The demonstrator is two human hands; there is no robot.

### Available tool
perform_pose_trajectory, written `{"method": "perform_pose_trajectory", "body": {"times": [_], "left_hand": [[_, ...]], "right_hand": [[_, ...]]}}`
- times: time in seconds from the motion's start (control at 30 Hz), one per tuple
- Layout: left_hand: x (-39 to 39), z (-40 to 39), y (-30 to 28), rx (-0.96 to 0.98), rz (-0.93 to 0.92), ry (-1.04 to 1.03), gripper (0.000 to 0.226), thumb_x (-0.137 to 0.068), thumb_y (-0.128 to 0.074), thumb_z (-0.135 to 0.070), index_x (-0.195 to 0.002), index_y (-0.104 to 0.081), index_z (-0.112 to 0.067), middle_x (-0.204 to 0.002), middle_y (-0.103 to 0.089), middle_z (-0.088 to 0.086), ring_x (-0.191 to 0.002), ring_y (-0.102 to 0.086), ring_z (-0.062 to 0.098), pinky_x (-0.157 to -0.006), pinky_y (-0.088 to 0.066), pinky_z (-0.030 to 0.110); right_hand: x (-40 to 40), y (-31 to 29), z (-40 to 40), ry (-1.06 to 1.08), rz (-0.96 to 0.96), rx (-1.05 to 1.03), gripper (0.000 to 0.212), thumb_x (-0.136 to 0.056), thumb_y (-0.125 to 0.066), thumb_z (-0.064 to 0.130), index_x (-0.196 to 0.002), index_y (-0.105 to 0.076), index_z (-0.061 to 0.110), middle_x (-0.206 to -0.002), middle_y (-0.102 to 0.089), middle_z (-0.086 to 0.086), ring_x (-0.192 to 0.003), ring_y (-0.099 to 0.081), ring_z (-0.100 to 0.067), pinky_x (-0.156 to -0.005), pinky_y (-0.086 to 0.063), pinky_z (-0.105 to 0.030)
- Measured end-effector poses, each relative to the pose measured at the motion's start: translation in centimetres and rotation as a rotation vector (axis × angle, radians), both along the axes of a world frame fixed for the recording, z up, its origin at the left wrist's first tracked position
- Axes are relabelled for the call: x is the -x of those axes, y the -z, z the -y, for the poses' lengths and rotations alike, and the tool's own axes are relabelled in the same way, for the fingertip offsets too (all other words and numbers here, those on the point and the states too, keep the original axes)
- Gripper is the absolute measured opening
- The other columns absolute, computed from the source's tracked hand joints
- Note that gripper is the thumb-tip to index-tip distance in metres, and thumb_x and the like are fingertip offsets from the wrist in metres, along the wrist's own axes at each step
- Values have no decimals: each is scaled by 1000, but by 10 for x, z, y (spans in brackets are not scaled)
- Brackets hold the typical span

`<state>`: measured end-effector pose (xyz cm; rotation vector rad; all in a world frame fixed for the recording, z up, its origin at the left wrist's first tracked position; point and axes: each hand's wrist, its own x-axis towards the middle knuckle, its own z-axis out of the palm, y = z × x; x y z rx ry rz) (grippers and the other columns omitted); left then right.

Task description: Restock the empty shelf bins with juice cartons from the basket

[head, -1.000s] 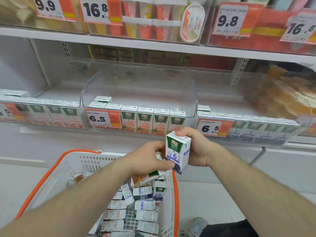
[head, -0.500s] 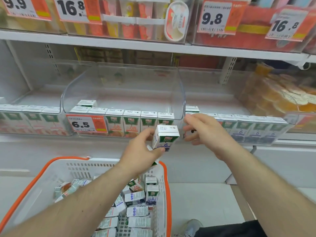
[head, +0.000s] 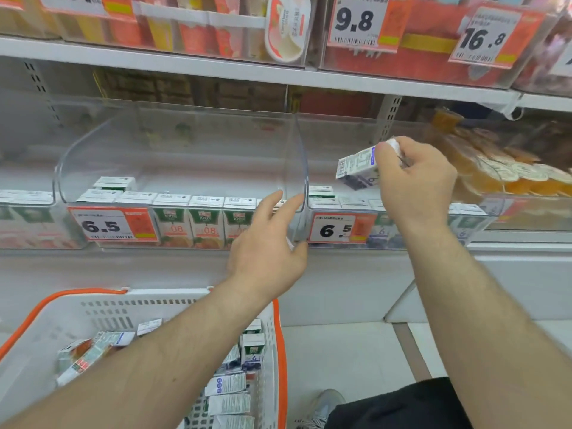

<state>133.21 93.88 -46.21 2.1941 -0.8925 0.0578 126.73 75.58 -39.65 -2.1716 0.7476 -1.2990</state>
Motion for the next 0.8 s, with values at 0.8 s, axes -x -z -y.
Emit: {"method": "perform_pose_trajectory", "body": {"times": [0.8], "left_hand": [[-12,14,16,46,11,102,64,-90,-59,-25,-147,-35,-41,-155,-25,-21,-135,-31,-1,-107,-35,27]], "right_hand": [[-65,28,24,24,-881,-40,32,-88,-46,33,-93,-69,12,-104,-68,-14,-93,-58,-35,-78,-45,-33]]}}
